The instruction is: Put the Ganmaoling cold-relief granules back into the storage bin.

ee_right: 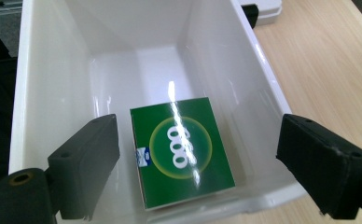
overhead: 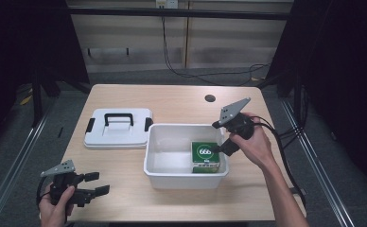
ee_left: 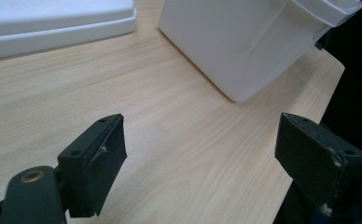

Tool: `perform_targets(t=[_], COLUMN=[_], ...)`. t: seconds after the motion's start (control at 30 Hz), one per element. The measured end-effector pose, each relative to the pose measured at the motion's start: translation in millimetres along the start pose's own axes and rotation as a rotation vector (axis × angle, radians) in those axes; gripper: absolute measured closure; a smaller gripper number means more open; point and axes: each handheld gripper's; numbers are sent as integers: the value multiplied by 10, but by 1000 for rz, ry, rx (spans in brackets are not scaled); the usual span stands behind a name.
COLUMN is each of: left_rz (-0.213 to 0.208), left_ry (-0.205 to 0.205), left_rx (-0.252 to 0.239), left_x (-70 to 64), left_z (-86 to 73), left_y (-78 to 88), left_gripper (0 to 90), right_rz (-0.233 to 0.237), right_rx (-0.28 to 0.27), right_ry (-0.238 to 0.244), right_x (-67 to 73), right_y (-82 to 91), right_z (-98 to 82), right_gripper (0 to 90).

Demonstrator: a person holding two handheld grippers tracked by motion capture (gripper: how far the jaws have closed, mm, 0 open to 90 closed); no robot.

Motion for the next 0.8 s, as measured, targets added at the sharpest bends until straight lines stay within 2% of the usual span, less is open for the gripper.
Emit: perform_targets(t=[0.07, 0.13, 0.17, 0.23, 0.53, 0.6, 0.8], left_rz=[1, 2, 1, 0, 2, 4, 5], left_ry=[2, 0, 0, 0, 1, -2, 2], left_rx=[-2, 0, 1, 1, -1, 2, -1], left_x=[2, 5, 4, 2, 0, 0, 2], left_z=[-1, -1, -1, -1, -3, -2, -5], left_y=[3, 3, -1, 1, 2, 0, 5], left_gripper=[164, 164, 165, 165, 165, 165, 165], right_rz=[-8, -34, -24, -35, -78, -89, -115], right_rx=[-15, -36, -77, -93, -128, -145, -158], right_ry=[-2, -5, -14, -19, -66, -86, -133], right_x=[6, 38, 57, 75, 131, 167, 238], right_y=[18, 40, 65, 93, 192, 224, 260], right_z=[-49, -98, -134, -159, -346, -459, -655], right_gripper=[124, 125, 127, 126, 127, 128, 128])
Point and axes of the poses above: each handheld gripper's, and its own axes: y roughly backward along the jaws, z roughly out of its top, x roughly to its left, and after that the axes turned 11 degrees about x, right-handed
